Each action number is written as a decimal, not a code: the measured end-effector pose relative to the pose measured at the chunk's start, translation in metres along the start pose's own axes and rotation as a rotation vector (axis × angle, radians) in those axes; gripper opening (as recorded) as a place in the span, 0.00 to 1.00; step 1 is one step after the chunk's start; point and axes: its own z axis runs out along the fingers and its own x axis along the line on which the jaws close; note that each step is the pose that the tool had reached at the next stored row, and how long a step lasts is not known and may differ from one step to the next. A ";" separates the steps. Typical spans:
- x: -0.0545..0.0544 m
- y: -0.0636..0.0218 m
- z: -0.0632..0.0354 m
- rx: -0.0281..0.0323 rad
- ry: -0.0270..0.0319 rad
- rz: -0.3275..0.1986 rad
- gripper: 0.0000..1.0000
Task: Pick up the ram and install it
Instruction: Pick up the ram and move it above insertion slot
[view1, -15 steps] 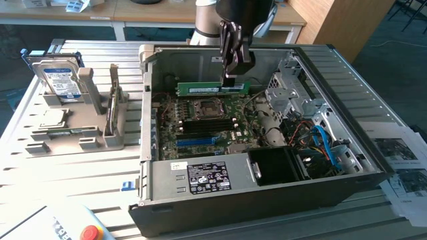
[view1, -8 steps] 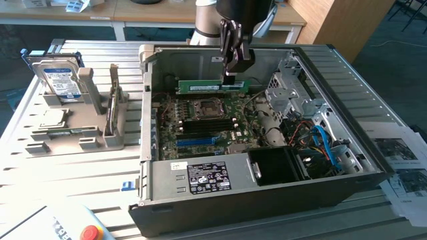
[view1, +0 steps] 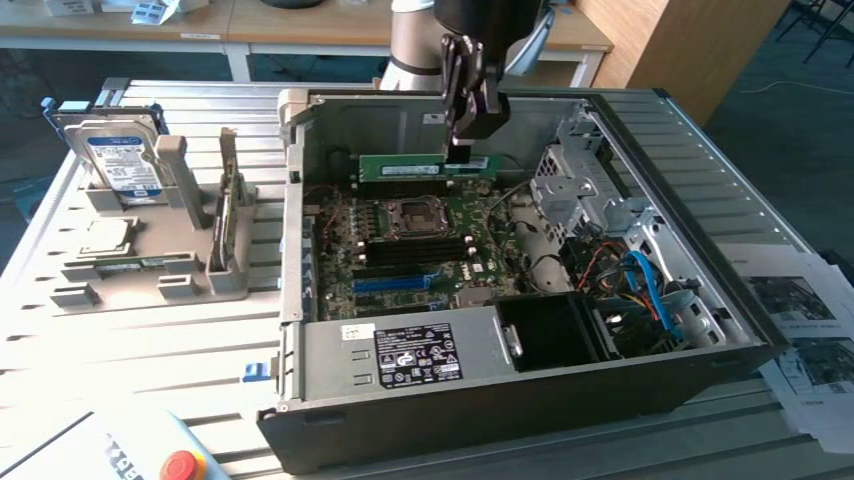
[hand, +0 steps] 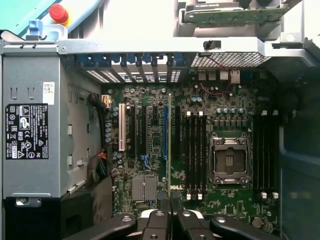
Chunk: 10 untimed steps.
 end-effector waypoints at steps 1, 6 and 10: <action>-0.001 -0.0004 0.0001 0.0002 -0.0001 0.000 0.12; -0.009 -0.0022 0.0006 0.0007 -0.0001 0.000 0.12; -0.015 -0.0039 0.0010 0.0010 -0.0001 0.000 0.12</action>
